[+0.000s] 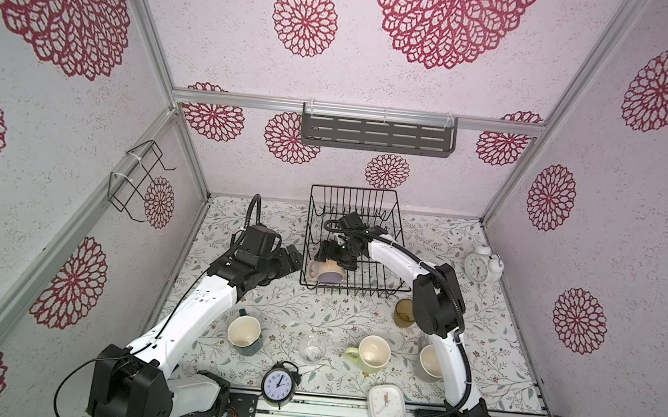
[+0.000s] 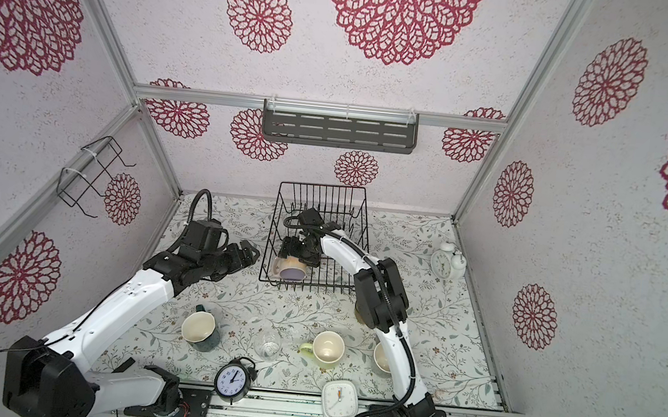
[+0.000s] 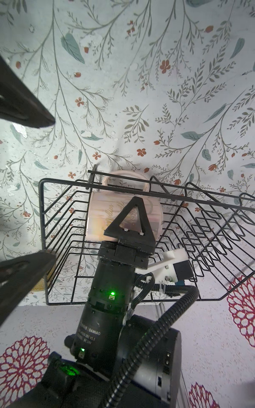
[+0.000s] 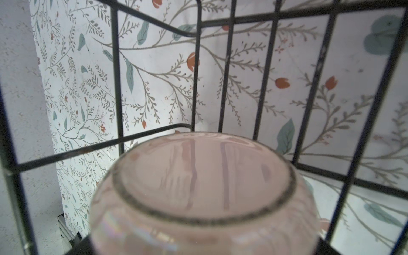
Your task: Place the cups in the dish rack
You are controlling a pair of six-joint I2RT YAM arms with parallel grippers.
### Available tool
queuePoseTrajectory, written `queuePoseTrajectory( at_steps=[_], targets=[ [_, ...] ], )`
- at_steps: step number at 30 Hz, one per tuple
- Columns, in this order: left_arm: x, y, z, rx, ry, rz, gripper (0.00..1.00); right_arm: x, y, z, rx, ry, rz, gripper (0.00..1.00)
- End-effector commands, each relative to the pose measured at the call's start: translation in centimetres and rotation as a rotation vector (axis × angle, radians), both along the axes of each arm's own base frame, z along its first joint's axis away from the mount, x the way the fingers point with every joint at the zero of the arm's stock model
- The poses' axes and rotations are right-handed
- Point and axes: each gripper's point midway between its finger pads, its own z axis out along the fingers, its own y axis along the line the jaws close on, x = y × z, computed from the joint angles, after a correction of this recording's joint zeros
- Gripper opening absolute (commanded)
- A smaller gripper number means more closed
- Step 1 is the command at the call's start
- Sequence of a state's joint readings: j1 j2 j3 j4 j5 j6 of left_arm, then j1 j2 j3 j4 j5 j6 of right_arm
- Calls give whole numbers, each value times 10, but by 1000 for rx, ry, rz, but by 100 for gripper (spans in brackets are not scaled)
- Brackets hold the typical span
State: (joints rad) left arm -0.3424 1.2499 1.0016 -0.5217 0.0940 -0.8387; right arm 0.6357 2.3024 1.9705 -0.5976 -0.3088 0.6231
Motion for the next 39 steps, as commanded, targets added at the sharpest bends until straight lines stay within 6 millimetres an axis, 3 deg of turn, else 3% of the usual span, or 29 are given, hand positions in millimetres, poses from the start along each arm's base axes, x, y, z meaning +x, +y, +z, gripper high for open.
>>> queuePoseTrajectory(
  at_steps=[1,5,12,20,31,35,39],
  targets=[
    [-4,1,9,-6,-17,6,92,6,0,72,80,-152,23,65],
    [-4,-1,18,-24,-36,-1,92,10,-6,91,64,-236,40,65],
    [-1,-7,54,-65,-107,-30,93,14,-12,123,76,-402,116,65],
    [12,-16,76,-98,-146,-55,93,23,-18,162,110,-740,201,63],
    [23,-14,67,-97,-130,-25,93,43,-10,185,217,-1137,275,61],
    [24,-13,65,-96,-122,-18,93,55,-13,184,262,-1288,256,58],
    [23,-11,60,-93,-110,-4,92,75,-7,177,284,-1315,236,56]
  ],
)
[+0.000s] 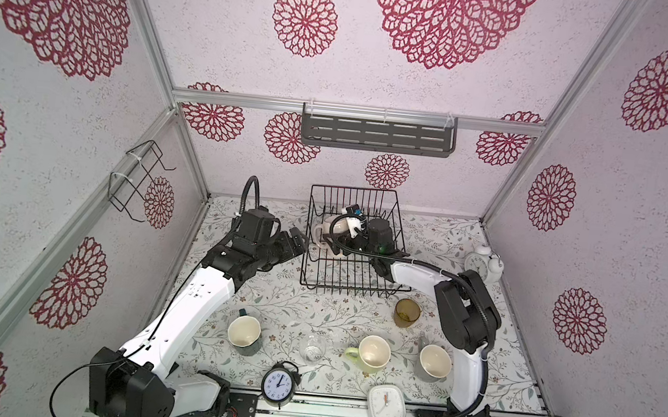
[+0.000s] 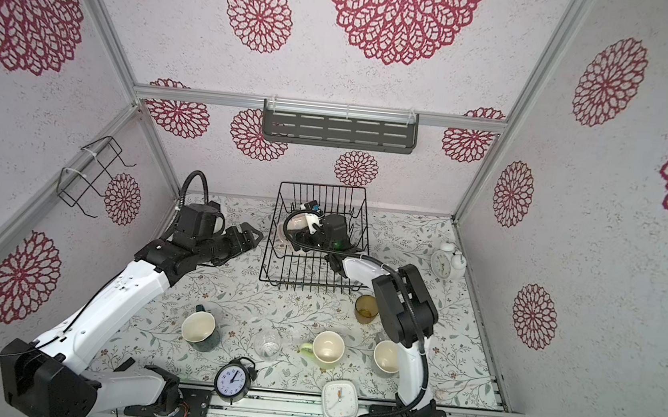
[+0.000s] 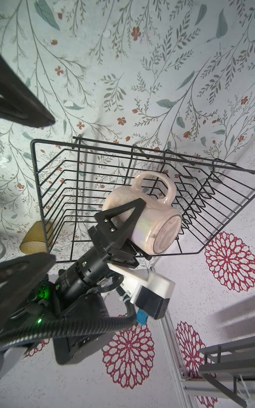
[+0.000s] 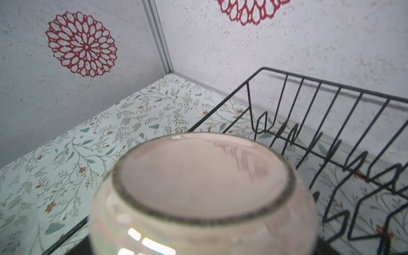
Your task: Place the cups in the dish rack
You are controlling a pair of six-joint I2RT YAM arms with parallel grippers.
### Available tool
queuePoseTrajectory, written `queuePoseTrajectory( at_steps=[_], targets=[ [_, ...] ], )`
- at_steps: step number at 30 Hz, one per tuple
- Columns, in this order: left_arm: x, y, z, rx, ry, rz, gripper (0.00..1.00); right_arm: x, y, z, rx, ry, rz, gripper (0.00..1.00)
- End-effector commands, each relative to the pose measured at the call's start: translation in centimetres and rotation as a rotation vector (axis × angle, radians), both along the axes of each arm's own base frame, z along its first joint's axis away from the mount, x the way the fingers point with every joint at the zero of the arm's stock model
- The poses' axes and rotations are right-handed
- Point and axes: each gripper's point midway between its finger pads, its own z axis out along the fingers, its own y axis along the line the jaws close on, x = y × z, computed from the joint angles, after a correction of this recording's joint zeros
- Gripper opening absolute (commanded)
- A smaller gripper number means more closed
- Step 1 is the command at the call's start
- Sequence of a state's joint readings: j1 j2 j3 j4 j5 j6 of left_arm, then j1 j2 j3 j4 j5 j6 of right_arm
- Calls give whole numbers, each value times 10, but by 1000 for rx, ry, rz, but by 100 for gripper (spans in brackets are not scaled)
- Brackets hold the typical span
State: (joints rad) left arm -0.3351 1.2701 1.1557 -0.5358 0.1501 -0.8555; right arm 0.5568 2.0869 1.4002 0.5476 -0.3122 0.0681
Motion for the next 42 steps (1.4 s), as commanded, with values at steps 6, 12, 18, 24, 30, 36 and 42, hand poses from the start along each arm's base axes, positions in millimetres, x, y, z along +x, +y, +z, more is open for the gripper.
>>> queuePoseTrajectory(
  at_steps=[6,12,18,24,30,36,42],
  targets=[
    [2,9,-7,3,1,50,92,26,17,61,145,-293,44,58],
    [2,11,-7,4,5,62,92,33,21,48,143,-332,56,58],
    [1,12,-7,4,8,70,92,23,30,47,182,-373,130,59],
    [0,13,-9,-2,14,76,92,25,30,35,181,-384,140,63],
    [0,13,-9,-2,13,79,93,18,27,18,176,-374,153,74],
    [1,12,-10,-3,15,76,93,14,25,17,174,-366,170,99],
    [-1,14,-13,-1,19,85,95,14,17,14,171,-357,166,98]
  ],
)
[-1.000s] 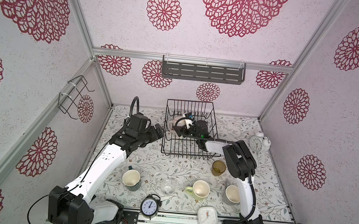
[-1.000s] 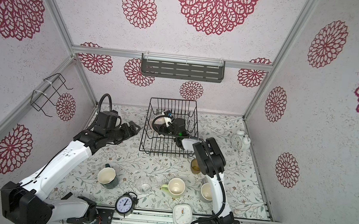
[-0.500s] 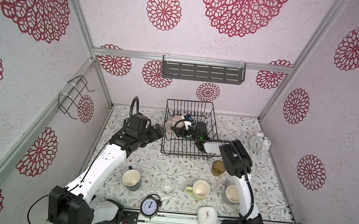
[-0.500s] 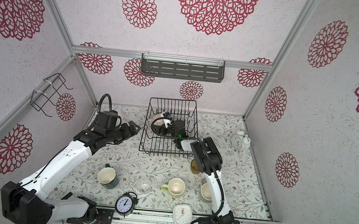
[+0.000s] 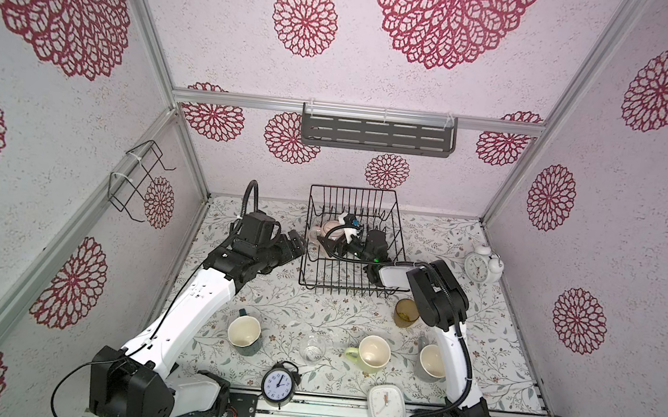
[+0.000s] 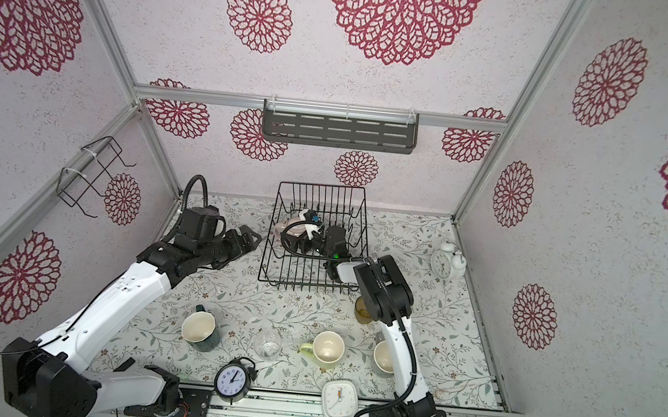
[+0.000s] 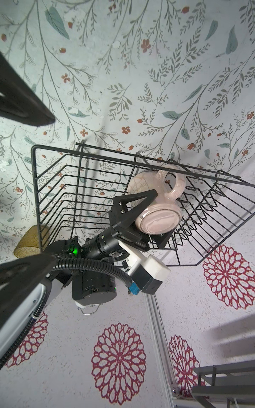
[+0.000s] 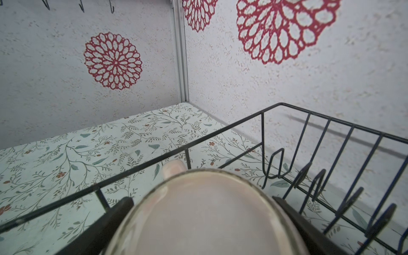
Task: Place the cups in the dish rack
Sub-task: 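Open the right gripper off the pink mug while the left gripper moves away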
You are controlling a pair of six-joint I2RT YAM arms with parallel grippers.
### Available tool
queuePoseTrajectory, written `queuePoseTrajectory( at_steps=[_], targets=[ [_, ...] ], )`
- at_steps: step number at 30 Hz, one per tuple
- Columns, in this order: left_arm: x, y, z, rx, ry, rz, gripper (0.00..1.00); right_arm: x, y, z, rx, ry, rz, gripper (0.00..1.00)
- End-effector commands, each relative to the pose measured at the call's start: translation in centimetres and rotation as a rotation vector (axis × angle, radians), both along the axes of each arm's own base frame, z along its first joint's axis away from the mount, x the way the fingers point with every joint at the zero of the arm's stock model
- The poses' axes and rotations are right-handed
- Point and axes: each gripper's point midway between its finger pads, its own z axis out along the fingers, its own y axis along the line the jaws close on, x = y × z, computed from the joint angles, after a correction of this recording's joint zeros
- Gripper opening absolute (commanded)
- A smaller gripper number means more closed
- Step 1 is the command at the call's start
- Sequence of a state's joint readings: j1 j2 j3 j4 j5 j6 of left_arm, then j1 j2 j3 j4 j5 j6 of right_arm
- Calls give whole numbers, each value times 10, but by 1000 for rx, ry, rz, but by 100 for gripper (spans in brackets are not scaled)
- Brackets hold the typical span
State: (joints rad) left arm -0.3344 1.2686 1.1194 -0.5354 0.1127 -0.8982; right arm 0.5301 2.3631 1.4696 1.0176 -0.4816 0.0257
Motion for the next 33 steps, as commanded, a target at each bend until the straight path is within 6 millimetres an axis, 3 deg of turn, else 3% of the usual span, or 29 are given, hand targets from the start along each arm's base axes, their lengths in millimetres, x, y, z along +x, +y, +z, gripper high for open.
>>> queuePoseTrajectory(
  at_steps=[1,11,22,27,33],
  targets=[
    [1,6,3,-4,-21,28,95,-5,-7,40,47,-102,21,98],
    [-1,7,4,-4,-24,30,95,-3,-10,41,35,-92,14,87],
    [-8,11,-2,2,-17,34,95,-5,-18,62,49,-73,-17,99],
    [-25,23,-14,46,23,59,95,-19,-30,76,54,-60,-35,99],
    [-56,53,-11,149,65,130,96,-32,-43,98,60,-20,-48,99]
  ],
)
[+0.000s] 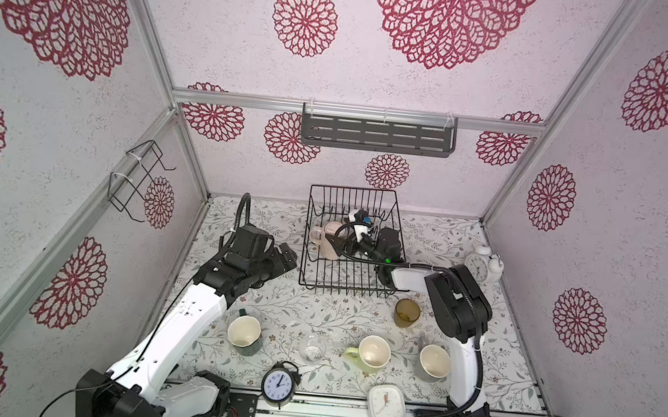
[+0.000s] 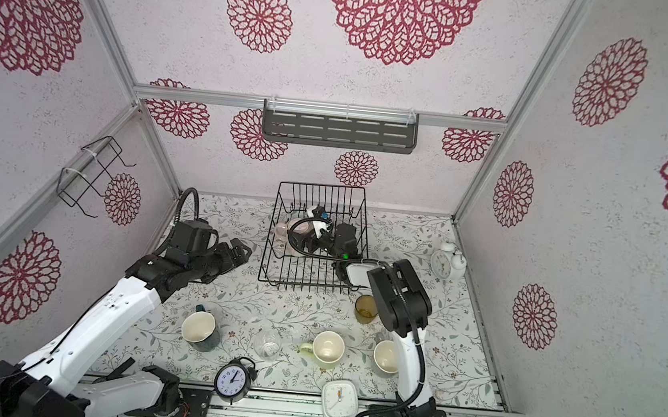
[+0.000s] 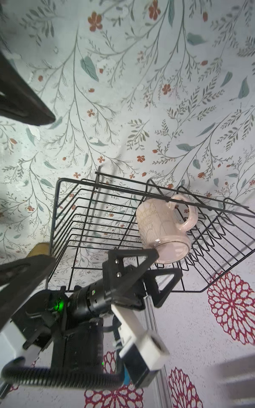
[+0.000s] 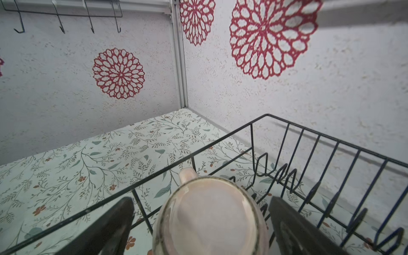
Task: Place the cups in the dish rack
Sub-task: 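Open the right gripper off the pink mug while the left gripper moves away, then grasp the dark green mug with the left gripper and lift it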
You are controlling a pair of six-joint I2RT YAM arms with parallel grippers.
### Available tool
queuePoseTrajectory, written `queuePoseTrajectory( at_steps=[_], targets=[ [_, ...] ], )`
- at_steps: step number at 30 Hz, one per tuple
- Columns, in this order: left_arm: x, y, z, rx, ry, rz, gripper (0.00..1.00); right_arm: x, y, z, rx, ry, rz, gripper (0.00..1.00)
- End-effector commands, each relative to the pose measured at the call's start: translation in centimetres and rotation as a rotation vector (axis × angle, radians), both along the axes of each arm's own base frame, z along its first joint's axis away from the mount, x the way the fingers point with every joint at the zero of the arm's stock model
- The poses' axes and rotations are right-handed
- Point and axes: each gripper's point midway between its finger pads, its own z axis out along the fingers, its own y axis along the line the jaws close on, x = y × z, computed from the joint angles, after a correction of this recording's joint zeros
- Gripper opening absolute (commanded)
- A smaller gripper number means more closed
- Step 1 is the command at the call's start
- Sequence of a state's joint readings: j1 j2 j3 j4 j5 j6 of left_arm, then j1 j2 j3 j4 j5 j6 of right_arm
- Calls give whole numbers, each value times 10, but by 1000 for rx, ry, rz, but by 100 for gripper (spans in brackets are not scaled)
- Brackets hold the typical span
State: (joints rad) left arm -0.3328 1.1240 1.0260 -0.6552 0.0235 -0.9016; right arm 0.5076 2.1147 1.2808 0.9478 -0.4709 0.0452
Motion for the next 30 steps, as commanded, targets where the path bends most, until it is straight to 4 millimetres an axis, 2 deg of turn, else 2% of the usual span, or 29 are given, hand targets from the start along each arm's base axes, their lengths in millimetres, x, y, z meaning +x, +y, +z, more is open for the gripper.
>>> queuePoseTrajectory(
  at_steps=[1,4,7,10,15,19,21,24,30],
  targets=[
    [-23,30,2,93,37,81,96,-8,-12,51,54,-24,-17,99],
    [-46,46,-7,136,109,137,94,-15,-23,56,32,45,-27,99],
    [-68,51,-19,154,189,131,91,-24,-45,62,-22,80,-95,99],
    [-91,55,-31,179,274,120,89,-20,-76,66,-90,146,-266,99],
    [-121,58,-43,174,370,135,84,-19,-141,67,-150,311,-617,99],
    [-134,54,-50,176,404,126,82,-33,-167,70,-183,346,-686,99],
    [-135,47,-53,163,400,110,81,-38,-169,70,-140,372,-681,99],
    [-137,39,-65,165,430,96,76,-45,-161,67,-80,450,-636,99],
    [-133,27,-84,242,492,44,75,-60,-156,55,5,559,-596,92]
  ],
)
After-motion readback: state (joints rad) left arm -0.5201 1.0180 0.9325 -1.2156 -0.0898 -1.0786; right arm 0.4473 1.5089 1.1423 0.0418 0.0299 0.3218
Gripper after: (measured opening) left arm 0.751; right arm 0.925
